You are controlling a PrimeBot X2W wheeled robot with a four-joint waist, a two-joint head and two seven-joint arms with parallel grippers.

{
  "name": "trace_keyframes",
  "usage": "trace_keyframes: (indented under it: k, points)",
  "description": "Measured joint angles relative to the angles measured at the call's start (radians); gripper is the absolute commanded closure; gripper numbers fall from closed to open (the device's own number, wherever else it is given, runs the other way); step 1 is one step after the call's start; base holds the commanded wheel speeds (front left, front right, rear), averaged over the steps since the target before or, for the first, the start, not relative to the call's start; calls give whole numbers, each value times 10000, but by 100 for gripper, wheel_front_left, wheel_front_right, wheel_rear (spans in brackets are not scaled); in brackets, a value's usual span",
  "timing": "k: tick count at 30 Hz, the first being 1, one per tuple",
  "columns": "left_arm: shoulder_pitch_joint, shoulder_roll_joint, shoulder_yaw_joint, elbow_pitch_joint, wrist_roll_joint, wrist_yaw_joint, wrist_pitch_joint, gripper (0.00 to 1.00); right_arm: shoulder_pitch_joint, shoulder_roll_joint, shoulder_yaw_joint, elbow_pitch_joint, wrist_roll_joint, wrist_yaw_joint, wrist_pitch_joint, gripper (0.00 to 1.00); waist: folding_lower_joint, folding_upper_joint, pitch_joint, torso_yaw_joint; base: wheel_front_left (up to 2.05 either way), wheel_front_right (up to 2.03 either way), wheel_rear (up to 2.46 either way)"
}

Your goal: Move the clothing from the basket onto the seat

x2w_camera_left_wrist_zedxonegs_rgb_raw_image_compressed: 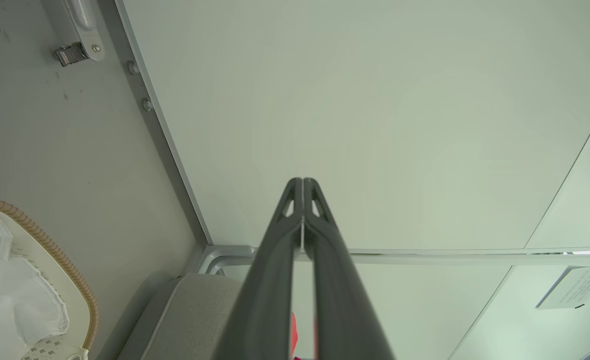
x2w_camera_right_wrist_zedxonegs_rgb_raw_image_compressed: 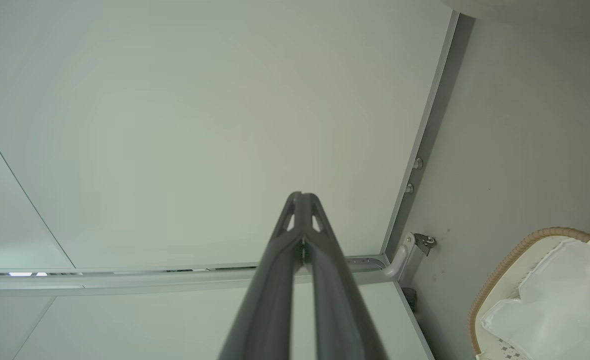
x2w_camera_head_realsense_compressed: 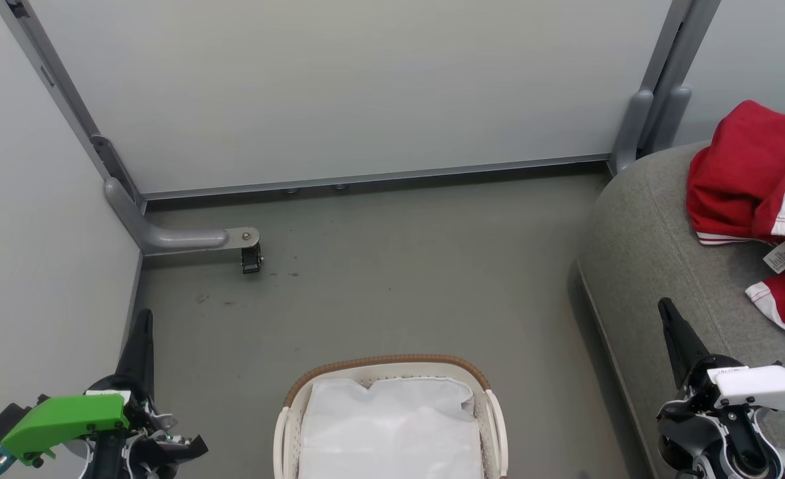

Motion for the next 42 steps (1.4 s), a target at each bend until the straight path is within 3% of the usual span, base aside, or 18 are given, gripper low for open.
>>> trace_keyframes:
  k: [42]
  points:
    - [0, 0, -2, -2, 0, 0, 0, 100, 0, 0, 0, 0, 0, 0, -2, 100, 0, 0, 0, 0, 0, 0, 0]
